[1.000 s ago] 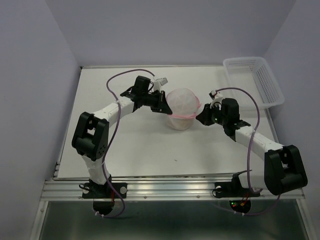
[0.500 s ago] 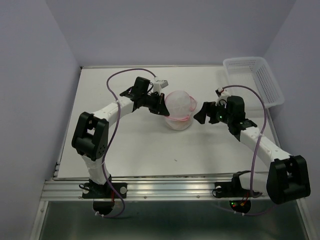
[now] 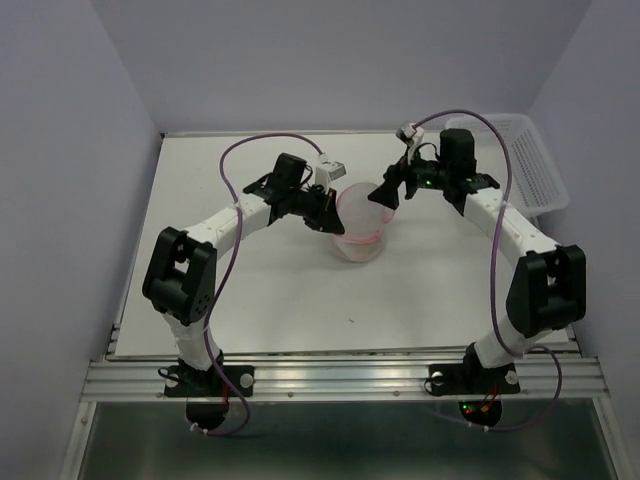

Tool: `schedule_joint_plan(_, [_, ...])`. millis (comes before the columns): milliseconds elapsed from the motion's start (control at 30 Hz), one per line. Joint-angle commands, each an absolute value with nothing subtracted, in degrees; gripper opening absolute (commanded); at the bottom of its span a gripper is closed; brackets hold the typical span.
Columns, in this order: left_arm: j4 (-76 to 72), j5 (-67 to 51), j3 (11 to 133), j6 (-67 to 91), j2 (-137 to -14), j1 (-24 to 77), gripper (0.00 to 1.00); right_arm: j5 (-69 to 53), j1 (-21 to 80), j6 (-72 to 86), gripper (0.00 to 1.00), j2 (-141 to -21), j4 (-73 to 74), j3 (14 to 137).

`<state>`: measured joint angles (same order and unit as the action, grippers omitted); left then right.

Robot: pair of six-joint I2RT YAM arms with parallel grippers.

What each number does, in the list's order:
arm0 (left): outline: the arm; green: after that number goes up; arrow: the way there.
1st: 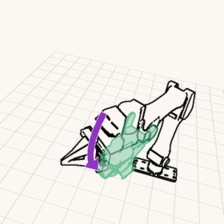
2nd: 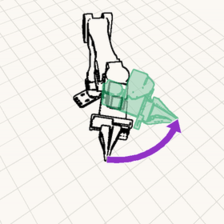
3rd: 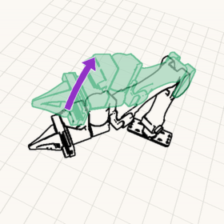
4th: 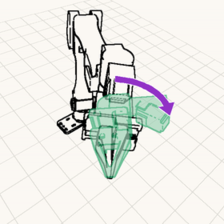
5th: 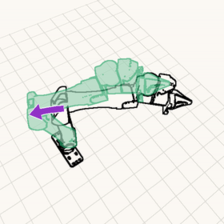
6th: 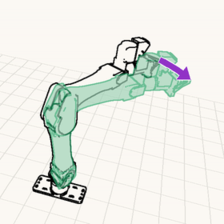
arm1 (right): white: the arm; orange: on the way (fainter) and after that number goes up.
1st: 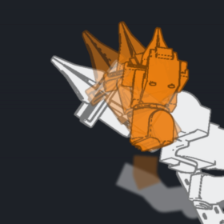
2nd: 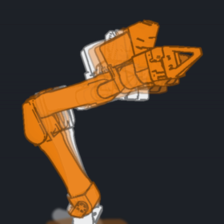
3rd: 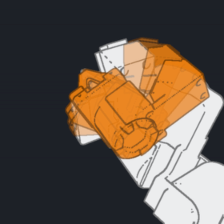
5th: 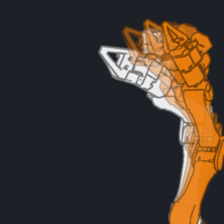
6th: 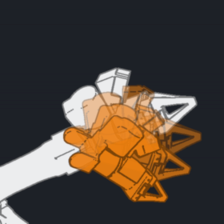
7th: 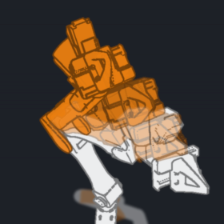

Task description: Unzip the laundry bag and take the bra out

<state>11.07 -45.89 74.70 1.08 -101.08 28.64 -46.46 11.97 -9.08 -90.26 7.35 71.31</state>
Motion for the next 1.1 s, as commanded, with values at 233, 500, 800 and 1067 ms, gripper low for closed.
schedule_joint_plan(233, [12.5,-47.6,78.0,-3.4,-98.3,29.0,0.0,-62.2,11.9,-50.9,1.0,-106.0,49.0,96.4])
schedule_joint_plan(500, [13.0,-47.5,78.6,-4.5,-99.0,29.1,0.0,-63.6,11.9,-69.8,0.97,-117.9,74.9,113.8])
schedule_joint_plan(800, [13.0,-45.8,78.5,-3.8,-99.1,29.1,0.0,-65.0,11.9,-68.9,0.37,-116.1,73.1,110.3])
schedule_joint_plan(1067, [12.1,-44.9,78.1,-2.1,-99.9,29.0,0.0,-63.4,11.9,-56.4,0.09,-110.5,59.1,105.4])
